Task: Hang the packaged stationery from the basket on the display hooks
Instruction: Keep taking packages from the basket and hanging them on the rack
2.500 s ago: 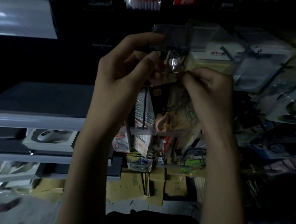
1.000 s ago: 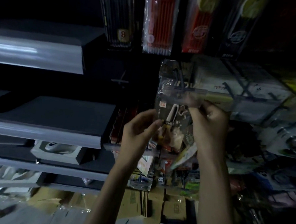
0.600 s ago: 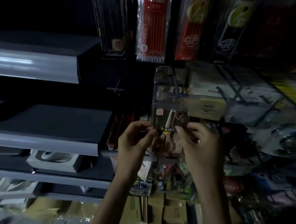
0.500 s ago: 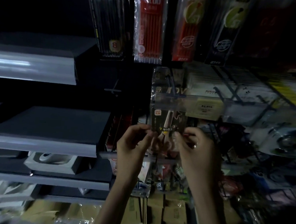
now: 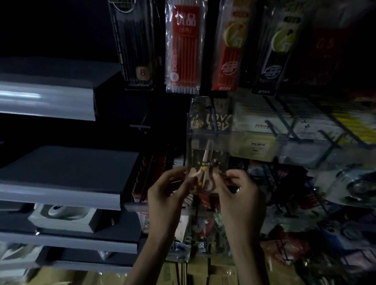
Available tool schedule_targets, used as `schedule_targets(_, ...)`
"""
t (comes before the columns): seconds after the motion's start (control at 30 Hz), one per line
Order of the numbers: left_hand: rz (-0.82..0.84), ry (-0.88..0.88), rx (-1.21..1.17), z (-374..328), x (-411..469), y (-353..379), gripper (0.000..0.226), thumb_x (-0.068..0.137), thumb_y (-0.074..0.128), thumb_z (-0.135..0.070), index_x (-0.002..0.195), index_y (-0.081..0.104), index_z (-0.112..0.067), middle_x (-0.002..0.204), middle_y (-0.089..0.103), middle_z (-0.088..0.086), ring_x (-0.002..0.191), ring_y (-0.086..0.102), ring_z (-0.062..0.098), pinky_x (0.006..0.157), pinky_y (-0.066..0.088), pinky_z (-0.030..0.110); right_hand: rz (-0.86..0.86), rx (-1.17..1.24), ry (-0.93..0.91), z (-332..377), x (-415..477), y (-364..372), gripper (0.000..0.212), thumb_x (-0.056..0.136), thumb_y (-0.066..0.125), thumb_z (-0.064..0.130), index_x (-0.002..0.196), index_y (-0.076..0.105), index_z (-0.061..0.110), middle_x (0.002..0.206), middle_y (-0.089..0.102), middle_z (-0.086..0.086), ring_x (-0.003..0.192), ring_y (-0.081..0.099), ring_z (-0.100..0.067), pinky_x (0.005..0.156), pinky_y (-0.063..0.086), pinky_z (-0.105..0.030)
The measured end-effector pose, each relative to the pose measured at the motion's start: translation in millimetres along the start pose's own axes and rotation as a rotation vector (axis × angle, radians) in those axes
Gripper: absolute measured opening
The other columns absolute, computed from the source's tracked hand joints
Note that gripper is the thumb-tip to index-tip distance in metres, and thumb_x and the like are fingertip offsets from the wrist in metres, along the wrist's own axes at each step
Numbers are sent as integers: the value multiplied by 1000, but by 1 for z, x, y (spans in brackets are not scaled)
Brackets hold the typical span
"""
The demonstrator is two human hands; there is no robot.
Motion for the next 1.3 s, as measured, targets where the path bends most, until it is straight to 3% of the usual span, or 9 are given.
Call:
schedule_targets(0.2, -7, 0, -21, -7, 19, 10, 24, 94, 78, -13, 117, 77, -20, 105, 80, -6, 99, 76, 12, 83, 64, 33, -28, 2, 30, 10, 13, 10, 31, 90, 70, 56, 108, 71, 31, 97, 74, 15, 79, 67, -5, 61, 53, -27)
schedule_targets(0.37, -59, 1, -46, -9, 31, 18, 22, 92, 80, -12, 111, 78, -24, 102, 80, -7, 97, 77, 11, 79, 63, 30, -30, 25, 41, 18, 24, 15, 32, 89, 73, 53, 113, 69, 33, 103, 75, 13, 89, 72, -11, 71, 57, -33)
schedule_targets(0.53, -90, -9, -26, -1, 37, 20, 16, 91, 83, -19, 106, 78, -22, 99, 80, -2, 96, 77, 17, 88, 64, 46, 84, 19, 62, 15, 30, 19, 38, 92, 74, 38, 129, 64, 32, 115, 74, 11, 97, 72, -11, 70, 54, -25)
schedule_targets(0.63, -69, -25, 25, 3, 35, 20, 21, 92, 81, -31, 112, 77, -23, 104, 79, -7, 100, 76, 11, 92, 63, 45, 146, 0, 37, 12, 33, 21, 44, 94, 72, 43, 136, 61, 35, 115, 74, 10, 96, 71, -11, 64, 46, -20)
schedule_targets(0.77, -8, -66, 16, 4, 31, 19, 25, 98, 73, -45, 122, 73, -40, 111, 79, -9, 109, 73, 6, 94, 61, 38, 213, 12, 41, 7, 38, 25, 35, 91, 75, 45, 123, 65, 37, 106, 75, 12, 90, 72, -11, 73, 60, -35)
schedule_targets(0.87, 34, -70, 29, 1, 33, 17, 22, 102, 66, -41, 122, 71, -51, 113, 78, -10, 108, 72, 3, 91, 59, 33, 230, -31, 56, 4, 46, 26, 29, 89, 77, 41, 115, 68, 35, 103, 75, 11, 89, 71, -15, 78, 61, -42)
schedule_targets(1.03, 18, -95, 25, 5, 40, 19, 35, 105, 59, -14, 133, 69, -33, 109, 78, -4, 94, 71, 7, 83, 57, 30, 245, -38, 116, 3, 61, 33, 32, 84, 81, 40, 111, 68, 30, 96, 75, 7, 84, 73, -18, 73, 63, -41)
schedule_targets(1.17, 15, -120, 10, 7, 43, 23, 32, 105, 61, -16, 135, 68, -25, 119, 76, -8, 112, 70, 5, 92, 60, 28, 212, -106, 111, 3, 64, 37, 36, 84, 73, 55, 98, 71, 23, 80, 74, 5, 73, 73, -19, 59, 51, -26)
schedule_targets(1.3, 34, -140, 12, 11, 37, 24, 26, 105, 60, -14, 123, 74, -27, 115, 77, -14, 112, 71, 5, 98, 60, 40, 203, -84, 125, 4, 64, 38, 34, 85, 76, 51, 108, 71, 27, 95, 75, 5, 83, 72, -21, 71, 58, -33)
Point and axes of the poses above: each hand's wrist, its own x-axis towards the middle knuckle, its own y-axis out of the palm, z = x × y, the point moved 1 cm from there along x, towards the middle knuckle
